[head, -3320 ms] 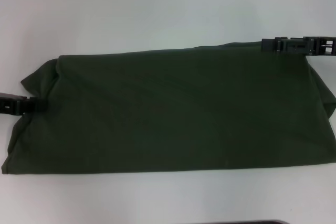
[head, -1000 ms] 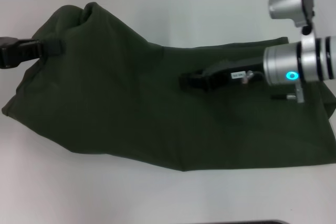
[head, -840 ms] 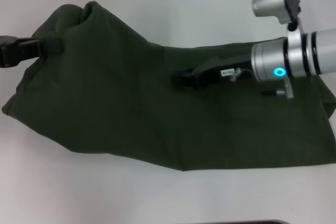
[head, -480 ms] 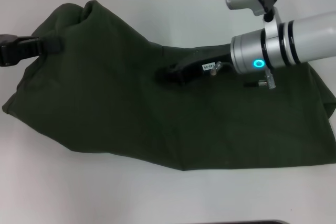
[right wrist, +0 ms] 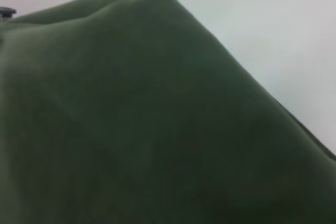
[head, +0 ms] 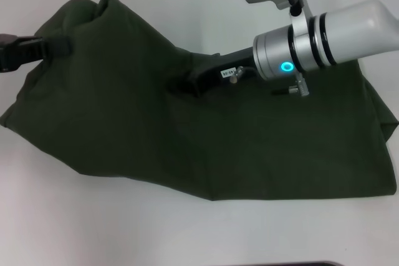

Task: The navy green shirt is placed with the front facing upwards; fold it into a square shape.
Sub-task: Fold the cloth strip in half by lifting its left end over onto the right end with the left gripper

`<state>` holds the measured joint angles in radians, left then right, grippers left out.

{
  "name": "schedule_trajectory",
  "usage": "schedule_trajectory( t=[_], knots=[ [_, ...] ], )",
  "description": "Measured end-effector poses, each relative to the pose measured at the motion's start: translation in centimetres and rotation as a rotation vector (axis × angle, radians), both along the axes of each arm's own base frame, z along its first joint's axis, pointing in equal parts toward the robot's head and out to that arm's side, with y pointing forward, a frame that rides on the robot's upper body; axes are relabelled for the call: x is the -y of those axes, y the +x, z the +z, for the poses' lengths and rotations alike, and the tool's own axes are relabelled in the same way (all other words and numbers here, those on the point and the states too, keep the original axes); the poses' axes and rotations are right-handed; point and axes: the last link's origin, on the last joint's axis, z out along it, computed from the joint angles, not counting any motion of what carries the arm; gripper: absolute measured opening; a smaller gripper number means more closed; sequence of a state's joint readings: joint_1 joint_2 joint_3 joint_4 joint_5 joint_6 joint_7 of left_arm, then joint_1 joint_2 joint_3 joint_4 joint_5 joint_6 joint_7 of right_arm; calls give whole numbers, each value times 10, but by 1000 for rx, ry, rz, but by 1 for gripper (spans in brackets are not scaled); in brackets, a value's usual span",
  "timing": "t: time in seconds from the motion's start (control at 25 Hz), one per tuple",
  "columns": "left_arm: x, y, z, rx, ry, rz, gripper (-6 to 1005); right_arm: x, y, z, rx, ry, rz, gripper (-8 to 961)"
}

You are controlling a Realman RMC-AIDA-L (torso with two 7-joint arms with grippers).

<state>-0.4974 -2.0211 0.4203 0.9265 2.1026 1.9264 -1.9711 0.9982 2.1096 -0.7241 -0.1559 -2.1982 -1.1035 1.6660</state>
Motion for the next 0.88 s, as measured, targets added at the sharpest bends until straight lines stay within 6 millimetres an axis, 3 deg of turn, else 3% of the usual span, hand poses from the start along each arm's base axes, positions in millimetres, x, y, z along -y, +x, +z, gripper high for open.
schedule_trajectory(
  t=[0.24, 0.6, 0.88],
  knots=[
    [-1, 0, 2, -2, 8, 0, 64, 0, -5, -4, 5, -13, 4, 19],
    [-2, -2, 2, -5, 16, 9, 68, 15, 23, 11, -36, -26, -11, 19],
    [-3, -1, 1, -4, 17, 11, 72, 26, 32, 13, -23, -69, -6, 19]
  ],
)
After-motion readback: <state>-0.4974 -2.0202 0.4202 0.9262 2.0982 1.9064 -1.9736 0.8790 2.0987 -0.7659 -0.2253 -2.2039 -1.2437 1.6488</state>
